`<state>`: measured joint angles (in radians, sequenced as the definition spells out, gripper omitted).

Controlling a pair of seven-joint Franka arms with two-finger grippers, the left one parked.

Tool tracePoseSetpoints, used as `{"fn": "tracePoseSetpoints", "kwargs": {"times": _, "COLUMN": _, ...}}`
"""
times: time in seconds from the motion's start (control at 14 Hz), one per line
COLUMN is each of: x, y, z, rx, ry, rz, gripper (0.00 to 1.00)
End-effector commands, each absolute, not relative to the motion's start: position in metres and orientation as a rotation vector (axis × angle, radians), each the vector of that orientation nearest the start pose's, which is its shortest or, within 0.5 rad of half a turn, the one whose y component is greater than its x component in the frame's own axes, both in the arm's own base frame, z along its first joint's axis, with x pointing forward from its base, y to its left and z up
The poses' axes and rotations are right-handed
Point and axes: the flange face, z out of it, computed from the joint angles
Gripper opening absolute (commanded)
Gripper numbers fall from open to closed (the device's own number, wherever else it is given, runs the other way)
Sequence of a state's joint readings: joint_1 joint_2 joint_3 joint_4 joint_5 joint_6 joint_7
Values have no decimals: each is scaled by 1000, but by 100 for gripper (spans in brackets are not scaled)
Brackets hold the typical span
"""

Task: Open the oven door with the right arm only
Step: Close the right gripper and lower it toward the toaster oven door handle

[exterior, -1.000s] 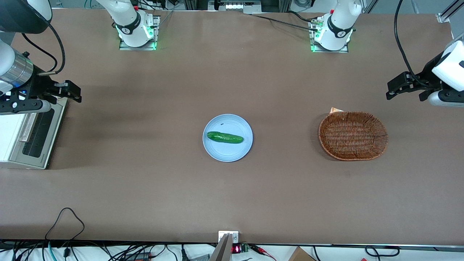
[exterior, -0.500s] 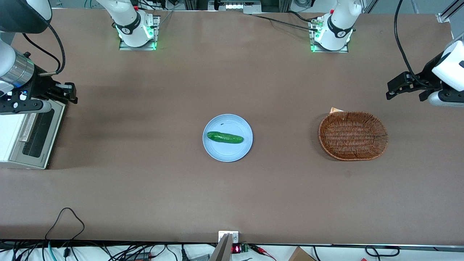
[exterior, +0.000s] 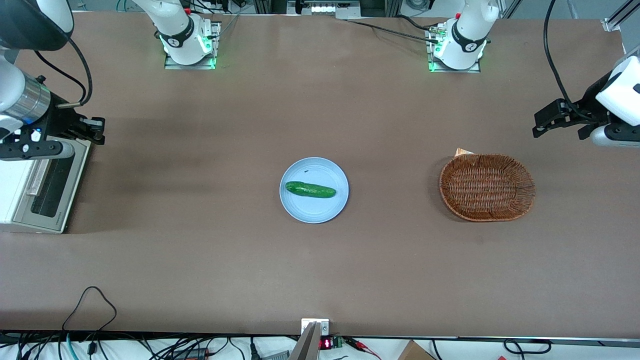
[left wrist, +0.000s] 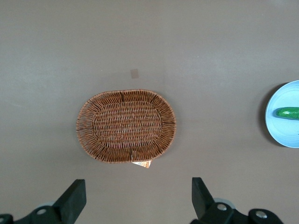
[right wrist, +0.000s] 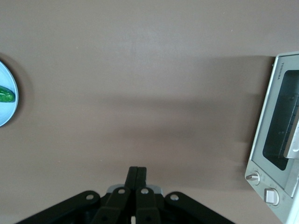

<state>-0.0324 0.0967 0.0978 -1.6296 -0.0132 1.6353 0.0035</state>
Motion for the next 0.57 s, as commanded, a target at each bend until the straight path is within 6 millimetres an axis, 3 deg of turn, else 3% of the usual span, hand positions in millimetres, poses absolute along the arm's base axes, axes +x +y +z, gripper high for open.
{"fn": "tracePoseSetpoints", "kwargs": {"times": 0.0, "x": 588, "y": 31, "z": 533, "rx": -3146, "ry": -76, "rz": 149, "gripper": 0}}
{"fn": "tracePoseSetpoints", "kwargs": {"times": 0.21, "x": 600, "y": 16, "z": 517, "rx": -3239, "ry": -66, "rz": 144, "gripper": 0}}
{"fn": "tracePoseSetpoints", "kwargs": {"times": 0.36, "x": 604, "y": -6, "z": 499, "rx": -3284, "ry": 52, "rz": 186, "gripper": 0}}
{"fn": "tracePoseSetpoints", "kwargs": {"times": 0.5, "x": 606, "y": -25, "z": 478, "rx": -3398, "ry": 50, "rz": 217, "gripper": 0}}
